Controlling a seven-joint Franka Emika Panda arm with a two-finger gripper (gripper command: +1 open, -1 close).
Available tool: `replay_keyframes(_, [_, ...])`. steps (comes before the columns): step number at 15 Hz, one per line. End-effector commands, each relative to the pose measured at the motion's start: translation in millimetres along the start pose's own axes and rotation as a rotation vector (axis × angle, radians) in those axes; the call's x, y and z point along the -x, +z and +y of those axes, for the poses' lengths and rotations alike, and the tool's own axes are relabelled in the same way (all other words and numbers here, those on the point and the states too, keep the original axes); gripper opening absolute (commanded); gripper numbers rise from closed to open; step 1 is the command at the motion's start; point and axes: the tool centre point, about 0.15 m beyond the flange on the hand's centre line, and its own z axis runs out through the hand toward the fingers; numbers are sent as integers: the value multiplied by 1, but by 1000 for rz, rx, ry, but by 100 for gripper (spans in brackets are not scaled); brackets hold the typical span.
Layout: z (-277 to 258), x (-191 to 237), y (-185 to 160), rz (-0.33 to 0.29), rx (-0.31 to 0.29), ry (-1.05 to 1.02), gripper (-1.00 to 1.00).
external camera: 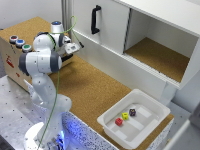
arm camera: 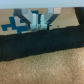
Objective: Grasp the drawer handle and open it
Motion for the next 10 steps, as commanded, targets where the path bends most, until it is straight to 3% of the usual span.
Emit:
replay_keyframes(1, [10, 39, -1, 53, 40, 15, -100])
replay_keyframes(7, [7, 74, -3, 102, -17, -14, -100])
replay_keyframes(10, [19, 97, 4, 91, -20, 5, -100])
